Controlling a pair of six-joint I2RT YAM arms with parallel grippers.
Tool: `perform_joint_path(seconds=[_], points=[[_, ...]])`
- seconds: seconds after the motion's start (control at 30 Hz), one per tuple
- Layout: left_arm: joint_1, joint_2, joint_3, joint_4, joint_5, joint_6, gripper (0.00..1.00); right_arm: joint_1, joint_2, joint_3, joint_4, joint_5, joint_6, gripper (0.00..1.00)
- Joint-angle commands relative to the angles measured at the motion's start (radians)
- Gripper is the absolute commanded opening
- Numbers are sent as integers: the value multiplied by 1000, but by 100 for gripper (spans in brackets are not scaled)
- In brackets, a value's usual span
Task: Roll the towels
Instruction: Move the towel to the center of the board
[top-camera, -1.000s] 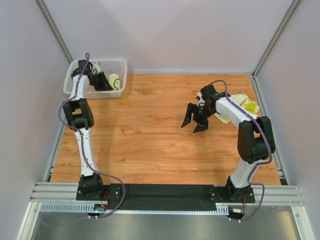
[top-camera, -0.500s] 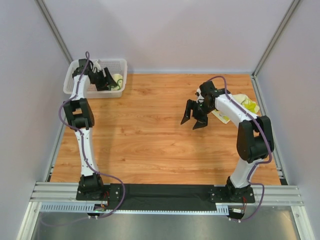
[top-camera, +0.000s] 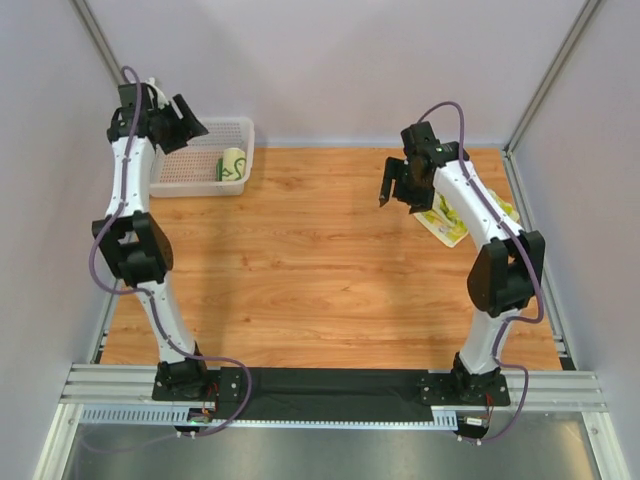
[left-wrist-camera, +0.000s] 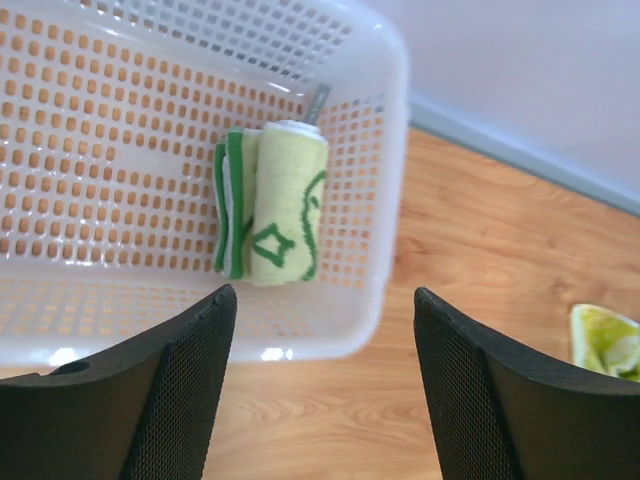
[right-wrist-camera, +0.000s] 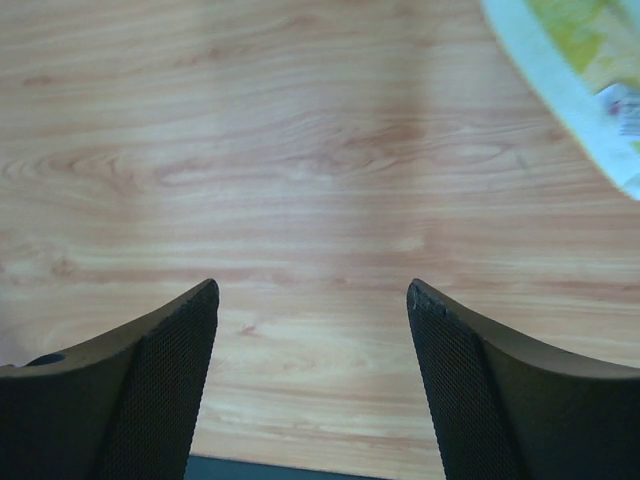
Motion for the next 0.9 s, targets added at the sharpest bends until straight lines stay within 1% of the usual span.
perform_joint_path(seconds=[0.0,0.03,0.1,0.2,0.23,0.3,0.33,0.4,0.43,0.53,0.67,0.87], points=[[-20,-175,-91,29,-33,-75,77,-37,109,125,-87,216,-20,77],[-42,-239,-117,29,-36,-67,77,-59,132,145,-91,222,-20,76],[-65,-294,-190,0,-44,-37,77,-71,201,211,-88,237,-38,75],[-114,-397,-313,-44,-36,-20,73,-74,324,311,-130,270,-72,76],[-140,-456,-401,-49,-36,-21,73,-76,359,382,-155,292,-74,76],[-166,-520,-497,-40,-23,-17,72,-82,436,433,-162,293,-75,76],[-189,-576,-584,-40,-22,-20,72,-93,456,475,-160,288,-71,77],[-227,-626,-658,-40,-12,-18,72,-105,514,509,-160,271,-66,76],[-252,-670,-719,-44,-13,-23,72,-111,531,538,-162,268,-65,76],[-279,-748,-818,-64,-7,-23,71,-119,597,565,-165,277,-69,77],[-287,-831,-887,-98,-27,-3,71,-134,647,563,-162,267,-63,77],[-287,-879,-899,-164,-39,31,71,-182,647,495,-99,199,-40,77]])
